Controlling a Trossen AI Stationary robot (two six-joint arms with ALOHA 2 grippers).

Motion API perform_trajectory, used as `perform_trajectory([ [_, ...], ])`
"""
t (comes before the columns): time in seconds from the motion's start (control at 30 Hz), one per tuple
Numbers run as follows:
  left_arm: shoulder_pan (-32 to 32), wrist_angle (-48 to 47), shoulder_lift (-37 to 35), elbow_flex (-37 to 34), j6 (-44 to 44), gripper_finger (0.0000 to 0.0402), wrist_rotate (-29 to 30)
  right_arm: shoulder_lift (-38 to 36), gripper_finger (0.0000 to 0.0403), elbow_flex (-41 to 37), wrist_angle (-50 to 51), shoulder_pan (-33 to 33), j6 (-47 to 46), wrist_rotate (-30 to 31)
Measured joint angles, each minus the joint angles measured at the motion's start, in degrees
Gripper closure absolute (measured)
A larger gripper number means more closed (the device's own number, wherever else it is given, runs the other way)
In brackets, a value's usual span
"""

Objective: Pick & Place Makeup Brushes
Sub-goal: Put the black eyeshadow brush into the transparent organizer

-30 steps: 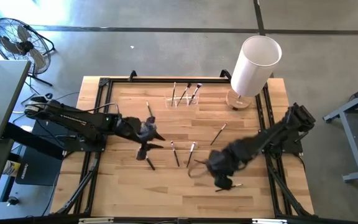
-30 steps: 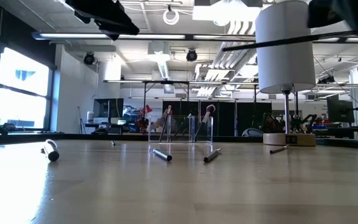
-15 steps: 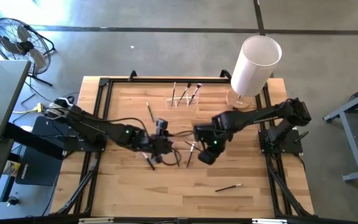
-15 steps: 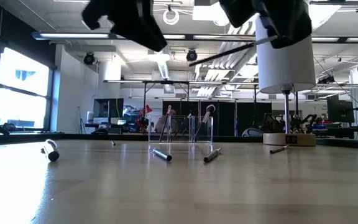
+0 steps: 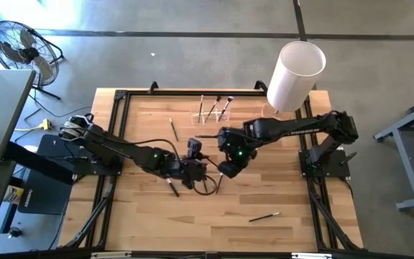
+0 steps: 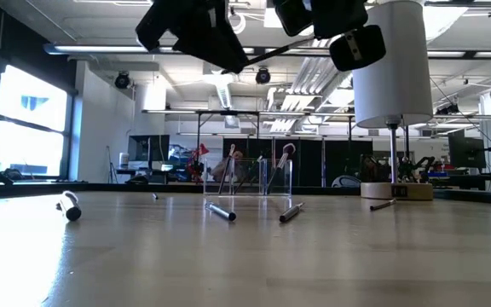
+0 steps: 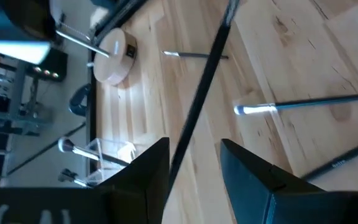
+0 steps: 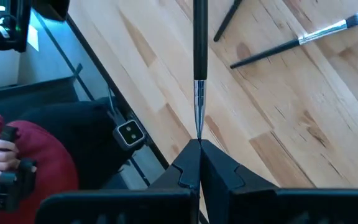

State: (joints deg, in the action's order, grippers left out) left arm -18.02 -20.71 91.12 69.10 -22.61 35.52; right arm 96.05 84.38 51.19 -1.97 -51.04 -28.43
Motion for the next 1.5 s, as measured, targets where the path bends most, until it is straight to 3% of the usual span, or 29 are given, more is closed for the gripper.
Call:
perform_trajectory([
  [0.33, 0.02, 2.89, 0.97, 0.00, -7.54, 0.0271, 0.09, 0.00, 0.0403, 0.00, -4.23, 0.51, 0.10, -1.59],
  [0.43, 0.00, 4.19, 1.05, -0.07, -8.82, 0.0294, 0.07, 0.00, 0.0403, 0.00, -4.47, 0.60, 0.10, -1.44],
  [0.63, -0.03, 3.59, 2.31, -0.12, -9.11, 0.0386, -0.22, 0.00, 0.0403, 0.00, -4.77, 0.79, 0.04, -1.49],
  [0.9, -0.01, 2.42, 2.13, -0.11, -7.99, 0.0390, -2.65, -0.07, 0.0402, 0.00, -6.25, 1.48, -0.03, -1.55],
  [1.1, 0.02, 0.66, 2.13, -0.04, 0.60, 0.0390, -5.48, -0.07, 0.0402, 0.00, -6.05, 1.43, 4.01, -1.97],
  [1.27, 0.75, -0.65, 2.13, -0.71, 13.44, 0.0390, -11.32, -0.07, 0.0402, 0.00, -0.24, 0.41, 8.26, 0.44],
  [1.5, 1.12, 4.59, -0.85, -8.32, 29.93, 0.0390, -14.04, -0.72, 0.0402, -1.86, 17.98, -7.51, 14.64, 18.48],
])
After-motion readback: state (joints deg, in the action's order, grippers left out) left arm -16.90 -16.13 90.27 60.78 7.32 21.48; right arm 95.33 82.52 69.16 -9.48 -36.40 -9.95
